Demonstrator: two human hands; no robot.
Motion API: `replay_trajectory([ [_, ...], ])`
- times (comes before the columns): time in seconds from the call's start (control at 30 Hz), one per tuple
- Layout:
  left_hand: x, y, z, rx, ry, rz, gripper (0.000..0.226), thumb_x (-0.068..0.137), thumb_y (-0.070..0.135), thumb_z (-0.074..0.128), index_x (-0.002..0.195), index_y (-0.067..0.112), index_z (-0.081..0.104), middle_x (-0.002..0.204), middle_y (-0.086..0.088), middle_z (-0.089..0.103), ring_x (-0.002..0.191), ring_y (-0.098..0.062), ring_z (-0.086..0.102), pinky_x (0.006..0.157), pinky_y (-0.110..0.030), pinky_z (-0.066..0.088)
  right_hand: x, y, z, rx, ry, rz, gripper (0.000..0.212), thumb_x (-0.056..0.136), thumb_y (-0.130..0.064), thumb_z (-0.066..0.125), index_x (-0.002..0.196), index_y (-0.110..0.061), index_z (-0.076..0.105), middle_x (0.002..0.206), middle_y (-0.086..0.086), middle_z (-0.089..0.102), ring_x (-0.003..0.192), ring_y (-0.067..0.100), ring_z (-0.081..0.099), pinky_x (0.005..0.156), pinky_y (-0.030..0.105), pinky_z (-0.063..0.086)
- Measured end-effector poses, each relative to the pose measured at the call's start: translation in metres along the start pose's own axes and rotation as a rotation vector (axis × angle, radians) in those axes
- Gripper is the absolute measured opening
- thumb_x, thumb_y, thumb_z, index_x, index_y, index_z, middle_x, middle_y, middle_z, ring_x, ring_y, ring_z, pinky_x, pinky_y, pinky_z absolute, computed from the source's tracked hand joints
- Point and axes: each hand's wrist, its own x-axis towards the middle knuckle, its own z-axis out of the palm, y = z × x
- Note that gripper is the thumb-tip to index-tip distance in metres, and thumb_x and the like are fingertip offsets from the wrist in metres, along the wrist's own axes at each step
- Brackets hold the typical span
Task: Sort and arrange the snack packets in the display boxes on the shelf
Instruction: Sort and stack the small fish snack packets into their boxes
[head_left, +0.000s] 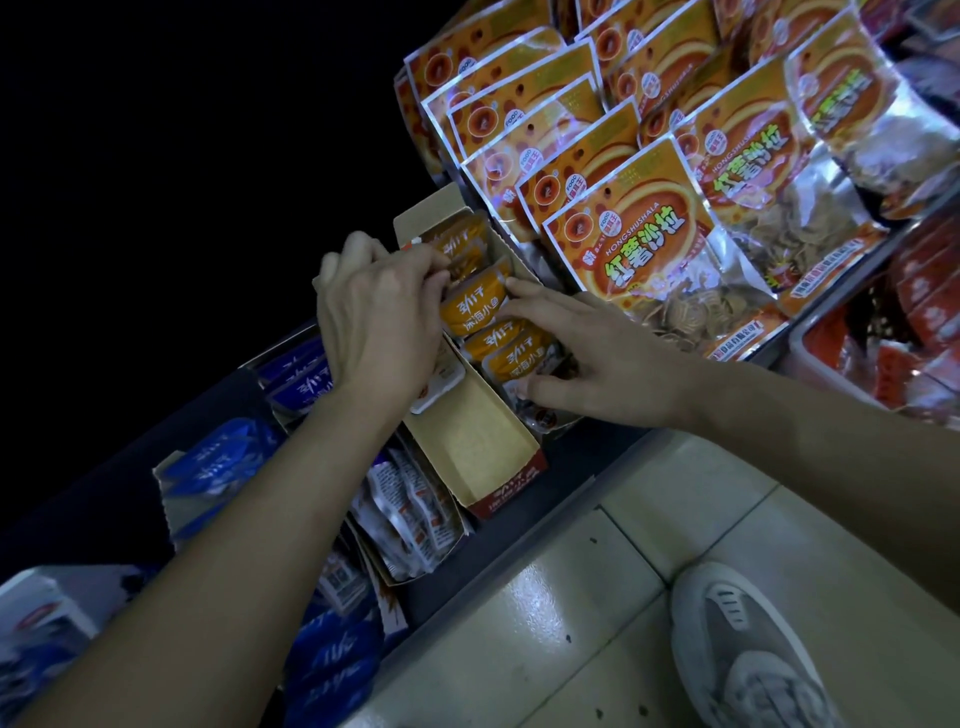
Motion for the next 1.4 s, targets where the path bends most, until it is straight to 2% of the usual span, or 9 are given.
replay_trajectory([
  [0.2,0.014,-0.008,0.004,-0.087,-0.195,-0.088,0.016,0.102,0.033,0.056,0.110,0.023,0.066,0.102,-0.006,0.070,0.102,-0.025,0.061,0.095,-0.044,0.045,-0.001,-0.001,-0.001,0.006,0.014,-0.002,0.068,0.084,-0.056,0.060,0.145,-0.040,0.035,0.162,-0.014,0.020,0.136,0.023,0.037,0.110,0.051,0.036],
  [0.37,0.008,-0.001,-0.001,-0.116,-0.110,0.007,0.033,0.097,0.028,0.066,0.129,0.021,0.059,0.099,-0.007,0.072,0.093,-0.027,0.064,0.076,-0.036,0.048,-0.003,-0.002,0.000,-0.007,0.026,-0.010,0.067,0.089,-0.046,0.067,0.147,-0.037,0.035,0.163,-0.014,0.019,0.136,0.022,0.035,0.112,0.048,0.034],
  [0.5,0.017,0.001,-0.004,-0.059,-0.079,0.009,0.030,0.096,0.030,0.067,0.124,0.020,0.070,0.113,-0.007,0.071,0.103,-0.028,0.058,0.078,-0.034,0.041,-0.002,-0.002,0.000,-0.017,0.027,0.001,0.067,0.089,-0.044,0.068,0.147,-0.036,0.036,0.163,-0.014,0.018,0.136,0.021,0.034,0.112,0.041,0.031],
  [0.67,0.029,0.007,-0.011,0.025,-0.085,-0.018,0.018,0.094,0.032,0.069,0.103,0.019,0.077,0.096,-0.015,0.065,0.099,-0.034,0.057,0.083,-0.041,0.043,-0.003,-0.004,-0.001,-0.015,0.025,0.004,0.068,0.089,-0.047,0.066,0.148,-0.037,0.034,0.164,-0.014,0.017,0.137,0.022,0.033,0.112,0.045,0.032],
  [0.83,0.031,-0.002,-0.007,0.104,-0.134,0.018,0.025,0.101,0.039,0.058,0.107,0.021,0.075,0.097,-0.012,0.068,0.099,-0.029,0.058,0.088,-0.040,0.037,-0.004,-0.005,-0.002,-0.002,0.023,-0.006,0.065,0.089,-0.044,0.068,0.146,-0.039,0.035,0.163,-0.015,0.017,0.137,0.021,0.033,0.111,0.046,0.033],
  [1.0,0.021,-0.009,-0.007,-0.083,-0.104,0.081,0.028,0.102,0.038,0.053,0.117,0.026,0.074,0.110,0.001,0.073,0.100,-0.022,0.057,0.088,-0.035,0.033,-0.005,-0.003,0.000,0.047,0.059,-0.004,0.075,0.087,-0.054,0.063,0.151,-0.039,0.027,0.164,-0.015,0.016,0.144,0.017,0.028,0.115,0.050,0.032],
  [1.17,-0.012,0.001,-0.015,-0.191,-0.106,0.109,0.031,0.100,0.036,0.057,0.119,0.018,0.074,0.114,-0.001,0.073,0.103,-0.028,0.059,0.087,-0.042,0.044,-0.019,-0.008,0.003,0.385,0.218,-0.030,0.076,0.090,-0.042,0.068,0.153,-0.028,0.029,0.157,-0.011,0.033,0.140,-0.001,0.035,0.114,0.029,0.039],
  [1.3,-0.036,0.009,-0.018,-0.184,-0.281,0.050,0.047,0.101,0.048,0.043,0.139,0.027,0.061,0.143,0.005,0.058,0.120,-0.025,0.045,0.092,-0.035,0.025,-0.029,-0.001,-0.002,0.241,0.281,-0.032,0.076,0.084,-0.050,0.070,0.148,-0.017,0.043,0.153,-0.003,0.039,0.140,0.001,0.034,0.112,0.015,0.032],
  [1.4,-0.052,0.013,-0.017,-0.161,-0.330,0.022,0.054,0.101,0.051,0.039,0.148,0.027,0.051,0.158,0.006,0.042,0.132,-0.027,0.037,0.096,-0.037,0.022,-0.038,0.001,-0.004,0.167,0.292,0.009,0.069,0.085,-0.033,0.077,0.146,-0.018,0.046,0.140,-0.009,0.051,0.125,-0.003,0.041,0.100,0.001,0.029],
])
